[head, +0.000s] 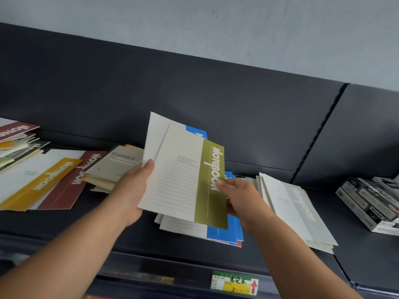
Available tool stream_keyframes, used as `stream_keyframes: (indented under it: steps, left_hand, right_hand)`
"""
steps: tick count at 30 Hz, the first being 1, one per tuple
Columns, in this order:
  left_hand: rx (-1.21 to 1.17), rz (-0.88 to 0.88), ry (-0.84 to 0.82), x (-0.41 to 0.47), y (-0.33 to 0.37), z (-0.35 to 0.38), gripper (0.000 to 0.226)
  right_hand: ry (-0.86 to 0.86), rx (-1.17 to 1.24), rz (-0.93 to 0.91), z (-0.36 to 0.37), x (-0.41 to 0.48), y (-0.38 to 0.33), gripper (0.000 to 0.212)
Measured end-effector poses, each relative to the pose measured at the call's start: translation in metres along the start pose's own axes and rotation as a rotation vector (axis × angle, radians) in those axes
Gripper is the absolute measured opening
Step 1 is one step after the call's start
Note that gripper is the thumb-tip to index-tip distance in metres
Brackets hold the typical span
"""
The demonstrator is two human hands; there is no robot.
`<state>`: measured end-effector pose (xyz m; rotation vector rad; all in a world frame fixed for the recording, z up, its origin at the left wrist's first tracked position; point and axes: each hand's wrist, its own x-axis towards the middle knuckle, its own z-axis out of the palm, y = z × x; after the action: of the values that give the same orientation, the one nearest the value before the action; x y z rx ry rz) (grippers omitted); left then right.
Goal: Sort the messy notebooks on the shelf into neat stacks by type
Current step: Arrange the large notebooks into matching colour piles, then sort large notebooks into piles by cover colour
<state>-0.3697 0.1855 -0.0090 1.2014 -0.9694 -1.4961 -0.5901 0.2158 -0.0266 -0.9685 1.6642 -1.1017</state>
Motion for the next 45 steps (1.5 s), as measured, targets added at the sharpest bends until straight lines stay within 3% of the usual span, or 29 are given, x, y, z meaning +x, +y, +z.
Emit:
stream_keyframes:
  steps: [4,9,14,18,21,25,37,45]
  left_hand:
    - [-0.013,-0.065,0.04,0.0,-0.003,0.015,0.023]
    - [0.163,-0.12,-0.008,0.006,-0.019,0.029,0.023]
    - [0.86,-0.031,0.023,0.012,-0.033,0.041,0.063]
    - [1.184,0.13,0.024,0.009,-0.037,0.046,0.064]
    - [1.28,0.198,0.025,0.006,-0.043,0.046,0.068]
    - [1.374,0.236,0.035,-0.001,-0.05,0.043,0.077]
    - [1.72,0.302,0.337,-0.063,-0.044,0.011,0.074]
    - [1.688,0.237,0.498,-0.1,-0.035,-0.055,0.079]
  right_hand:
    - [0.238,-0.05,-0.068,-0.028,0.005,0.008,0.012]
    - [0.385,-0.078,-0.054,-0.06,0.006,0.019,0.027]
    - [0.239,-0.484,-0.122,-0.056,0.005,0.024,0.026]
    - [0.097,-0.743,-0.163,-0.047,0.005,0.031,0.027]
    - [0.076,-0.967,-0.213,-0.042,0.006,0.037,0.04]
    - [0.023,-0.982,-0.246,-0.042,0.002,0.035,0.05]
    - [-0.186,-1.214,-0.672,-0.002,-0.025,0.017,0.061]
    - [-0.278,-1.211,-0.774,0.046,-0.051,0.006,0.061]
